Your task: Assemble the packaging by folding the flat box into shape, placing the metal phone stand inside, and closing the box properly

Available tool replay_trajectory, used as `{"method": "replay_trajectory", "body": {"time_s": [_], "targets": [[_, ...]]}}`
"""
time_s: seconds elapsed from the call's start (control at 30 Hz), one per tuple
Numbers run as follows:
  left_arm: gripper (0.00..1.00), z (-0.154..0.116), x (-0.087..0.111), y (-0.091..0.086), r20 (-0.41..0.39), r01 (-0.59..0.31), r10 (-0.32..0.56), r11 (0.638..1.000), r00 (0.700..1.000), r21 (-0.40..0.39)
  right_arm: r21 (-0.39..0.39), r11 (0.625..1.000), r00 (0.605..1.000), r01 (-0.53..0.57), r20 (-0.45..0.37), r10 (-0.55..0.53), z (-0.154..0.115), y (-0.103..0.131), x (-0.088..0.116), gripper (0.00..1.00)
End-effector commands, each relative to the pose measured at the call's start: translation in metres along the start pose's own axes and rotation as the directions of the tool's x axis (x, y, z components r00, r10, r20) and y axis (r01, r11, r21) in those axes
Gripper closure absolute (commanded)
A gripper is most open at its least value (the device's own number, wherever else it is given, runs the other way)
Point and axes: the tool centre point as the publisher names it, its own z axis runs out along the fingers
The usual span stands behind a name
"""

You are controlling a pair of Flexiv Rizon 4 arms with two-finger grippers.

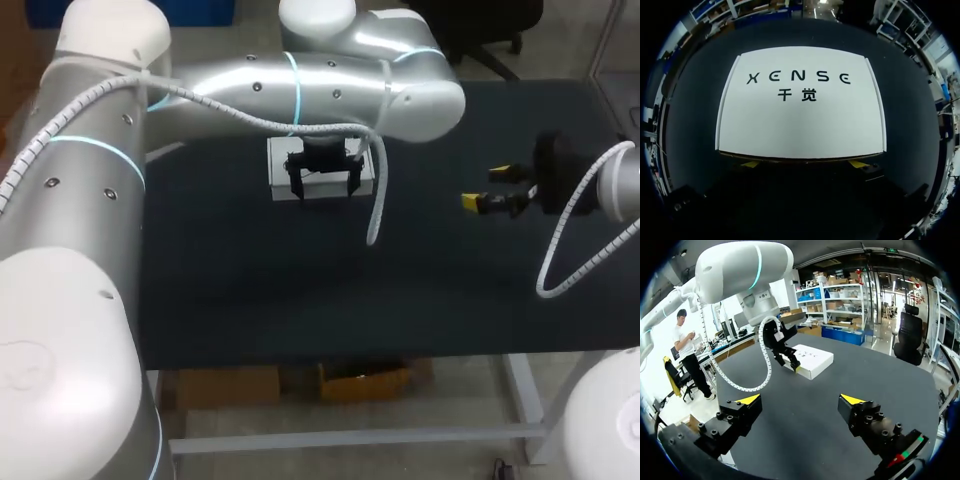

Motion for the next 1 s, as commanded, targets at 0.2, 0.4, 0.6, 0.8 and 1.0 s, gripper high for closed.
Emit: {"method": "replay_trajectory", "body": {"time_s": [0.2,0.4,0.6,0.8,1.0], "targets": [[0.00,0.012,0.011,-0.044,0.017,0.005,-0.003,0.994,1.000,-0.110,-0.007,1.000,1.000,0.000,-0.005,-0.001,-0.001,-0.001,-0.001,0.00],[0.00,0.012,0.014,-0.068,0.032,0.004,-0.001,0.995,0.999,-0.097,-0.007,1.000,1.000,0.000,-0.005,-0.001,-0.001,-0.001,-0.001,0.00],[0.00,0.014,0.014,-0.084,0.024,0.002,0.000,0.994,1.000,-0.107,-0.007,1.000,1.000,0.000,-0.005,-0.001,-0.001,-0.001,-0.001,0.00],[0.00,0.019,0.012,-0.095,0.030,0.009,-0.006,0.993,1.000,-0.114,-0.007,1.000,1.000,0.000,-0.005,-0.001,-0.001,-0.001,-0.001,0.00],[0.00,0.020,0.008,-0.101,0.015,0.021,-0.019,0.991,1.000,-0.133,-0.007,1.000,1.000,0.000,-0.005,-0.001,-0.001,-0.001,-0.001,0.00]]}}
